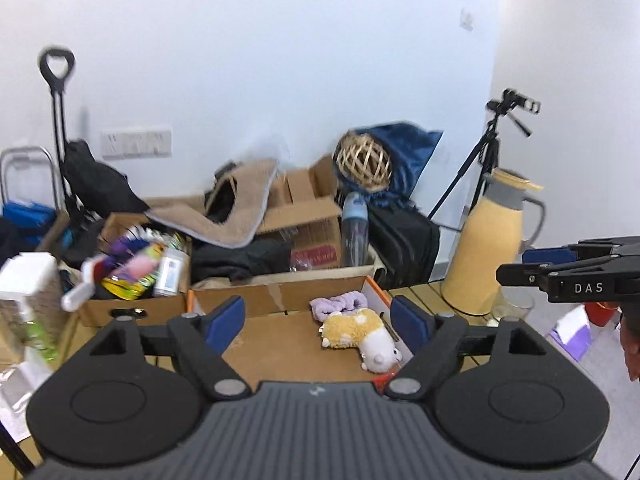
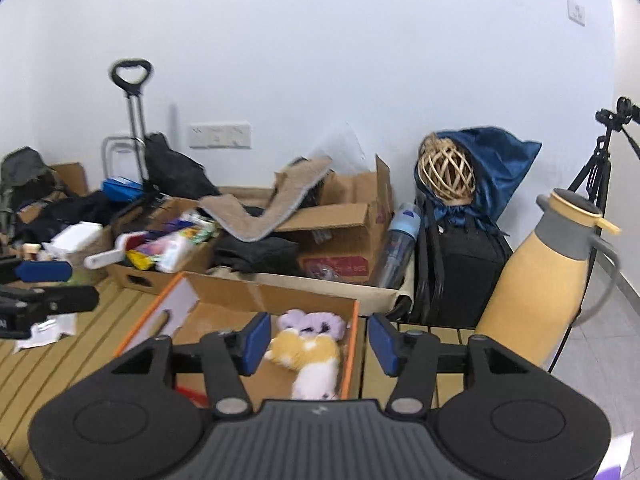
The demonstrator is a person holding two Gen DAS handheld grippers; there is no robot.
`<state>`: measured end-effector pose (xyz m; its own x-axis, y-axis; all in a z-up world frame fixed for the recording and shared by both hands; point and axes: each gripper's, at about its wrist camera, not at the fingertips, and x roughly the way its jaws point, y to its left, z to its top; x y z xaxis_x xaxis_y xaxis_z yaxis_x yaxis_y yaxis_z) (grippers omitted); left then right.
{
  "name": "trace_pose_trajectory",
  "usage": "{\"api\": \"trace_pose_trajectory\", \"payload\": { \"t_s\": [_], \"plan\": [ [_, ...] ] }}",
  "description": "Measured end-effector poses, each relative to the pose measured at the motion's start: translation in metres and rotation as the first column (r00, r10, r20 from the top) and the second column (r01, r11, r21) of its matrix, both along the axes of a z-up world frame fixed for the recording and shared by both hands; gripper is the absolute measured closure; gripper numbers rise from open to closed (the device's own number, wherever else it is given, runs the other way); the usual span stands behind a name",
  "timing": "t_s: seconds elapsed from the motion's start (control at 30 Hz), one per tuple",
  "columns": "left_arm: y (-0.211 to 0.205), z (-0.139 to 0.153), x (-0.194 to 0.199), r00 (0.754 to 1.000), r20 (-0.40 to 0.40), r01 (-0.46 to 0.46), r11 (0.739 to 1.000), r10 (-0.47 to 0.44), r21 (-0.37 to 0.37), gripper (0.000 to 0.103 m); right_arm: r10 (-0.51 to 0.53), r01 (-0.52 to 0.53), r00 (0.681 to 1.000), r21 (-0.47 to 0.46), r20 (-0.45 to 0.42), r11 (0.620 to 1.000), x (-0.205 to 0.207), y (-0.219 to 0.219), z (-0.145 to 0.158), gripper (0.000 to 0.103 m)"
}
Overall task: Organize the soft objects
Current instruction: 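Open both grippers to drop the towel and withdraw, then reach the left gripper to the white cloth bundle while the right reaches the clear plastic bag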
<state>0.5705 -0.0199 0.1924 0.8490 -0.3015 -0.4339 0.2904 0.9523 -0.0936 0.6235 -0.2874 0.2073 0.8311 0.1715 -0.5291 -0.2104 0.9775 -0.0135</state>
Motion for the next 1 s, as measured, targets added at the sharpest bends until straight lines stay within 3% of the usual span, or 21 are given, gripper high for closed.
{"api": "trace_pose_trajectory", "payload": {
  "t_s": [0.13, 0.3, 0.47, 0.57, 0.8, 1.0],
  "plan": [
    [0.017, -0.003, -0.065, 0.997, 0.078, -0.026, 1.000, 0.025, 0.005, 0.017, 0.051, -0.053, 0.997, 0.045, 0.050, 0.998, -0.062, -0.001, 0.002, 0.045],
    [0.043, -0.026, -0.135, 0.983, 0.167, -0.078, 0.997, 0.080, -0.014, 0.015, 0.114, -0.129, 0.986, 0.122, 0.122, 0.984, -0.146, 0.001, -0.009, 0.037],
    [0.058, -0.060, -0.208, 0.953, 0.268, -0.149, 0.989, 0.140, 0.014, 0.005, 0.126, -0.157, 0.965, 0.121, 0.229, 0.980, -0.228, 0.010, -0.031, 0.020],
    [0.063, -0.082, -0.255, 0.941, 0.300, -0.164, 0.986, 0.153, 0.010, 0.002, 0.101, -0.137, 0.952, 0.107, 0.290, 0.985, -0.269, 0.014, -0.050, 0.018],
    [0.068, -0.123, -0.324, 0.943, 0.291, -0.179, 0.983, 0.162, 0.032, 0.000, 0.052, -0.087, 0.952, 0.103, 0.300, 0.991, -0.347, 0.027, -0.103, 0.014],
    [0.070, -0.141, -0.327, 0.961, 0.235, -0.158, 0.987, 0.149, 0.020, 0.000, 0.071, -0.103, 0.972, 0.131, 0.226, 0.986, -0.368, 0.035, -0.138, 0.017]
  ]
}}
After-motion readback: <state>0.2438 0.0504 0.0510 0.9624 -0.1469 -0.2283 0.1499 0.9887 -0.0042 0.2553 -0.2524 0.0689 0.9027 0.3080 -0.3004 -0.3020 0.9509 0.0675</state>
